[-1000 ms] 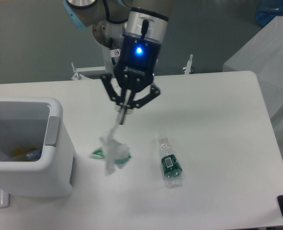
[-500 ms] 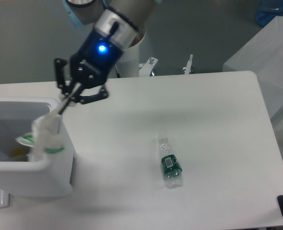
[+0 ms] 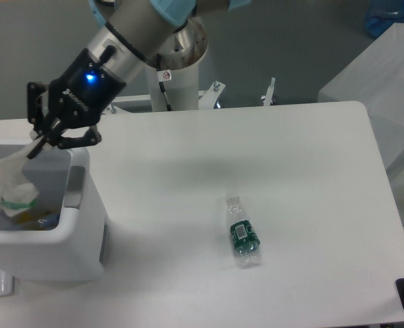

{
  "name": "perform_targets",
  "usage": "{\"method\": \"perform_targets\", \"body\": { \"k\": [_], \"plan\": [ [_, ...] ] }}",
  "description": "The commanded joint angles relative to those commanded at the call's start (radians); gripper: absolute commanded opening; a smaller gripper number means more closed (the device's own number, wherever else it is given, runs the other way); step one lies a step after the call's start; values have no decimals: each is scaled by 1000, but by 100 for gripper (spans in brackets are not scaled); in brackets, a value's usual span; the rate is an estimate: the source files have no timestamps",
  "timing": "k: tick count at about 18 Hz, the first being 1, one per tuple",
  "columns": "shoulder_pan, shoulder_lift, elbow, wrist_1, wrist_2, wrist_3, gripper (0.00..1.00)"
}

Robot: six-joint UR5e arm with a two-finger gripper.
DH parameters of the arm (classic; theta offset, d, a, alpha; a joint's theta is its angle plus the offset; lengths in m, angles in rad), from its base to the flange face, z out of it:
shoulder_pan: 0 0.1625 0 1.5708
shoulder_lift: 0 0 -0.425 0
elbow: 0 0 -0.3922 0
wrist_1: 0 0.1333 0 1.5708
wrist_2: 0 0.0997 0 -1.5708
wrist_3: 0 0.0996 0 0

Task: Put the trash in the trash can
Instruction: 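Lower the bag into the bin and open the gripper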

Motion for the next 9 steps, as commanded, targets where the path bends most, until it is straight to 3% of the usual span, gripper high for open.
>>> {"method": "perform_targets", "body": {
  "k": [2,3,4,5,7,9],
  "plan": [
    [-5,-8,-15,2,2,52,4],
    [-5,-8,-15,2,2,67,13],
    [-5,-9,-14,3,2,77,33],
    [-5,-9,-11,2,2,84,41],
    [-3,-8,-2,2,3,84,73],
    [0,0,3,3,46,84,95]
  ]
}}
